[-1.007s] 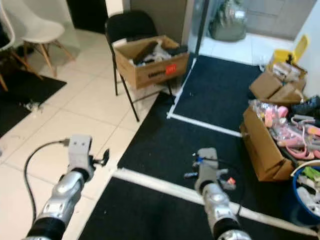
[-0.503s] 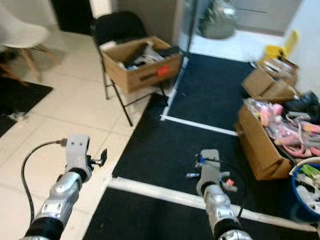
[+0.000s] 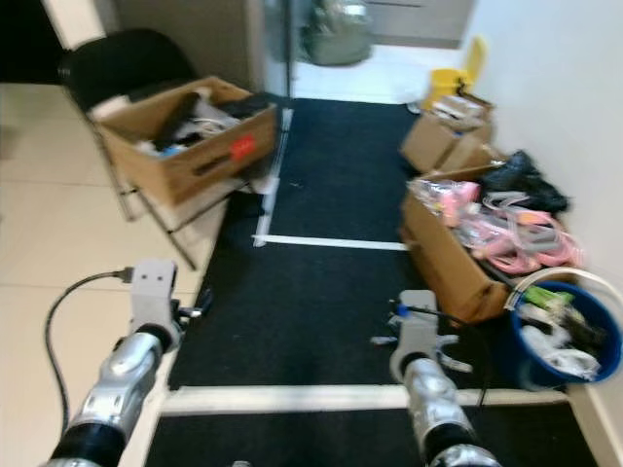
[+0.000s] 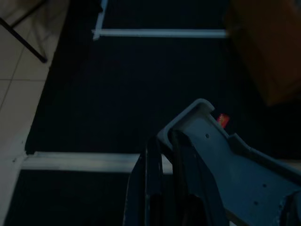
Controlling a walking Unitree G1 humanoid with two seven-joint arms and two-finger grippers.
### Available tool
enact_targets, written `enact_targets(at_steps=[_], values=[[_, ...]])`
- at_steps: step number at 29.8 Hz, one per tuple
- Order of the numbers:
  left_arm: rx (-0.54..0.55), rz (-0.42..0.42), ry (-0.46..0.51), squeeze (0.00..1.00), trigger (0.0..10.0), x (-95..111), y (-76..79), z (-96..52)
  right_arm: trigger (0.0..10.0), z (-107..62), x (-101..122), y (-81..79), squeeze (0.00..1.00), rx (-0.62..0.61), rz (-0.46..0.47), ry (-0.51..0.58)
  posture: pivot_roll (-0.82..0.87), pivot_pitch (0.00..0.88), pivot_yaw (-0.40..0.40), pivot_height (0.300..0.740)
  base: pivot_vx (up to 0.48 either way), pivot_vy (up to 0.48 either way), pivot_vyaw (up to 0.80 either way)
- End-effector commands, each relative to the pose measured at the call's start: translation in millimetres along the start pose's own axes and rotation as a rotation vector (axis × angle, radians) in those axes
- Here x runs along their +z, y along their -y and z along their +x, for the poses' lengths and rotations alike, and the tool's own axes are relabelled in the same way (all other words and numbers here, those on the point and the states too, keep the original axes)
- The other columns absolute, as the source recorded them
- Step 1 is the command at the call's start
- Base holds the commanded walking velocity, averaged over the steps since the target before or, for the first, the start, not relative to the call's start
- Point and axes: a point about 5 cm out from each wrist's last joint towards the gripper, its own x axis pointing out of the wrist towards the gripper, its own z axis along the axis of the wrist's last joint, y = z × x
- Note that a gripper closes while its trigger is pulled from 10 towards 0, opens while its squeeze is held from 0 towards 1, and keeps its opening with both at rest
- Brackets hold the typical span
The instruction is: Picking trash to rubbish bin
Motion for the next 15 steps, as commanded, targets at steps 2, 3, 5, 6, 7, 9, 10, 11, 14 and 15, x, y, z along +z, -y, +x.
enact_targets(at_steps=[2,3,5,6,7,9,10,11,14,15], values=[[-0.01,0.016,-0.023,0.0,10.0,-7.3,-0.3,-3.8,10.0,-3.9,-7.1,8.4,0.0,-0.03,0.003,-0.024,0.05,0.126,0.011,0.74,0.304,0.0,-0.62],[-0.011,0.016,-0.024,0.0,10.0,-7.8,-0.1,-4.3,10.0,-4.4,-7.6,9.9,0.0,-0.038,0.009,-0.026,0.05,0.125,0.011,0.74,0.304,0.0,-0.6],[-0.009,0.015,-0.024,0.0,10.0,-7.8,-0.5,-4.4,10.0,-4.8,-8.0,11.8,0.0,-0.047,0.015,-0.027,0.05,0.126,0.013,0.74,0.306,0.0,-0.58],[-0.009,0.015,-0.024,0.0,10.0,-7.8,-0.5,-4.4,10.0,-4.8,-8.0,11.8,0.0,-0.047,0.015,-0.027,0.05,0.126,0.013,0.74,0.307,0.0,-0.56],[-0.008,0.014,-0.025,0.0,10.0,-7.8,-1.2,-4.3,10.0,-5.2,-7.9,13.3,0.0,-0.056,0.021,-0.025,0.04,0.126,0.017,0.74,0.307,0.0,-0.52],[-0.009,0.015,-0.027,0.0,10.0,-7.5,-1.4,-3.5,10.0,-5.8,-7.6,16.4,0.0,-0.072,0.025,-0.022,0.04,0.127,0.02,0.74,0.304,0.0,0.0],[-0.01,0.016,-0.027,0.0,10.0,-7.5,-1.2,-3.3,10.0,-6.0,-7.5,17.2,0.0,-0.075,0.025,-0.02,0.04,0.127,0.02,0.74,0.304,0.0,0.0],[-0.016,0.018,-0.027,0.0,10.0,-7.4,-0.4,-3.1,10.0,-6.5,-7.7,18.0,0.0,-0.077,0.025,-0.019,0.04,0.126,0.02,0.74,0.304,0.0,0.0],[-0.026,0.02,-0.026,0.0,10.0,-7.1,2.0,-3.1,10.0,-8.2,-8.9,21.0,0.0,-0.088,0.025,-0.015,0.05,0.127,0.024,0.74,0.304,0.0,0.0],[-0.026,0.02,-0.026,0.0,10.0,-7.1,2.0,-3.1,10.0,-8.2,-8.9,21.0,0.0,-0.088,0.025,-0.015,0.05,0.127,0.024,0.74,0.304,0.0,0.0]])
